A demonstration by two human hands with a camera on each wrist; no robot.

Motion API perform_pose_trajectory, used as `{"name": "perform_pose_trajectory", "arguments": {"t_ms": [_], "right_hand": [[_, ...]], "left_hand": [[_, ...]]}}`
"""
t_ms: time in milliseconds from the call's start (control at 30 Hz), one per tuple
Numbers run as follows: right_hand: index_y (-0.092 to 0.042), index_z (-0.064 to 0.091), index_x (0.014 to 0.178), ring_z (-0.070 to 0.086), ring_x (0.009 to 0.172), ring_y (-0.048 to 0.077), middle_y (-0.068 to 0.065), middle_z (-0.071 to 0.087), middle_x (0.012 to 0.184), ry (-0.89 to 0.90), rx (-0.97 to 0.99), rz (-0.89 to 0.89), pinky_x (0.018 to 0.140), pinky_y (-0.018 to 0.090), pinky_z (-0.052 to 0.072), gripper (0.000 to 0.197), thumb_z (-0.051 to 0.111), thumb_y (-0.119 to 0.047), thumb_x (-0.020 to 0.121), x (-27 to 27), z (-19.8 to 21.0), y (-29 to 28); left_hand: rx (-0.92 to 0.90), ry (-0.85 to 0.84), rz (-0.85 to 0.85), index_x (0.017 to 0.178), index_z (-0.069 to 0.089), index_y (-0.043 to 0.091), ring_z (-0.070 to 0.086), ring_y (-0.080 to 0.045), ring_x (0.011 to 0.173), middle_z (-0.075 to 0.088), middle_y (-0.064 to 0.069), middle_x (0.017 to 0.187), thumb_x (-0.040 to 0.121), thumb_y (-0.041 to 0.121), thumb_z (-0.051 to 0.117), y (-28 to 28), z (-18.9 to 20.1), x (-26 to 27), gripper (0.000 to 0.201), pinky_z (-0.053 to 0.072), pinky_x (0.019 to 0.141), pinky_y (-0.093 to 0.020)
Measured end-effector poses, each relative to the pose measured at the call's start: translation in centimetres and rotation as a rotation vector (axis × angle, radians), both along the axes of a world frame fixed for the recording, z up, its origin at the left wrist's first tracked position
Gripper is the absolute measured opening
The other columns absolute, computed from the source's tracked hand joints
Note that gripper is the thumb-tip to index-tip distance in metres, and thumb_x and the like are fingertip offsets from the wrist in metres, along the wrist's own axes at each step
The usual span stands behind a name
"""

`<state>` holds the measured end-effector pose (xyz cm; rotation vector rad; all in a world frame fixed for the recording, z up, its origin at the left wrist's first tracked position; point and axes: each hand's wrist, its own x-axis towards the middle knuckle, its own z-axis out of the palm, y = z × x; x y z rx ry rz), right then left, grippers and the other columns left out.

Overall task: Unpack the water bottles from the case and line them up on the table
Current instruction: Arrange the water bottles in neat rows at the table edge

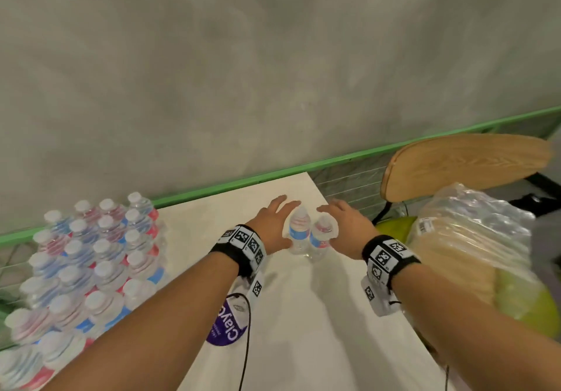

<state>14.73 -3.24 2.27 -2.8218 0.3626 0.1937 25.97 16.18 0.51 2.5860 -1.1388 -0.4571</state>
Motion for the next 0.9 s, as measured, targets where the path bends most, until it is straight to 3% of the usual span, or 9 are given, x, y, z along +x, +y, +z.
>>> {"name": "perform_pose_trajectory", "arguments": {"t_ms": [67,133,200,267,367,500,600,767,900], "right_hand": [[-0.037,0.032,0.144,0.046,0.131,0.024,-0.005,0.023,0.156,0.07,0.021,0.054,0.105,0.039,0.045,0.08,0.07,-0.016,0.077,0.1,-0.6,-0.5],[-0.033,0.033,0.146,0.047,0.132,0.022,-0.004,0.029,0.154,0.09,0.05,0.087,0.106,0.037,0.044,0.078,0.065,-0.01,0.079,0.0,-1.0,-0.6],[-0.029,0.04,0.141,0.052,0.124,0.023,-0.002,0.041,0.144,0.054,0.069,0.086,0.102,0.036,0.047,0.069,0.063,-0.005,0.08,0.0,-1.3,-0.6],[-0.027,0.05,0.131,0.058,0.111,0.025,0.0,0.048,0.131,0.02,0.066,0.067,0.093,0.034,0.05,0.057,0.062,-0.002,0.081,-0.1,-1.6,-0.6],[-0.026,0.056,0.121,0.061,0.094,0.024,0.001,0.046,0.119,0.019,0.042,0.025,0.084,0.032,0.052,0.044,0.065,-0.004,0.084,-0.5,-2.1,-0.5],[-0.024,0.055,0.118,0.061,0.089,0.024,0.001,0.043,0.115,0.015,0.054,-0.001,0.082,0.032,0.054,0.037,0.068,-0.011,0.086,-1.6,-2.3,-0.2],[-0.023,0.057,0.113,0.061,0.09,0.023,0.0,0.046,0.112,0.007,0.044,-0.006,0.081,0.031,0.053,0.033,0.069,-0.014,0.084,-2.7,-1.6,0.5],[-0.027,0.062,0.101,0.054,0.084,0.014,-0.008,0.049,0.093,0.017,0.076,0.04,0.073,0.025,0.046,0.03,0.072,-0.028,0.072,-4.6,0.3,4.4],[-0.029,0.065,0.092,0.05,0.077,0.007,-0.011,0.053,0.085,0.106,0.176,0.132,0.065,0.02,0.04,0.029,0.073,-0.031,0.064,-6.5,0.6,8.9]], "left_hand": [[0.006,-0.003,0.006,0.151,0.006,0.041,0.043,-0.034,0.128,-0.002,0.004,0.162,0.077,0.029,0.074,-2.3,-0.6,0.3,0.101,0.041,0.106,-0.041],[-0.021,0.001,0.004,0.151,0.006,0.043,0.043,-0.032,0.13,-0.002,0.006,0.162,0.078,0.025,0.071,-3.8,-1.4,0.7,0.1,0.041,0.106,-0.04],[-0.034,0.033,-0.01,0.151,0.012,0.041,0.042,-0.029,0.133,0.009,0.006,0.162,0.081,0.02,0.067,-4.8,-1.8,0.7,0.091,0.039,0.108,-0.04],[-0.021,0.026,0.001,0.148,0.029,0.034,0.043,-0.028,0.13,0.026,0.005,0.155,0.085,0.011,0.06,-5.3,-1.9,0.0,0.075,0.039,0.108,-0.037],[-0.023,-0.041,0.036,0.131,0.053,0.025,0.051,-0.026,0.112,0.041,0.002,0.135,0.084,0.003,0.058,-5.3,-1.8,-1.2,0.052,0.046,0.098,-0.036],[-0.088,0.009,0.048,0.106,0.064,0.022,0.06,-0.023,0.092,0.047,0.002,0.112,0.078,-0.001,0.066,-4.0,-1.6,-2.5,0.035,0.051,0.086,-0.036],[-0.108,0.039,0.064,0.105,0.062,0.021,0.059,-0.022,0.091,0.049,0.002,0.109,0.079,0.007,0.071,-2.0,-1.5,-3.9,0.031,0.049,0.083,-0.034],[-0.054,-0.002,0.009,0.104,0.056,0.024,0.052,-0.015,0.086,0.047,0.009,0.096,0.084,0.041,0.066,4.5,-0.4,-5.4,0.028,0.041,0.074,-0.029],[-0.039,0.001,0.021,0.096,0.053,0.026,0.052,-0.012,0.08,0.049,0.01,0.092,0.083,0.051,0.063,11.0,0.7,-7.3,0.03,0.043,0.072,-0.029]]}}
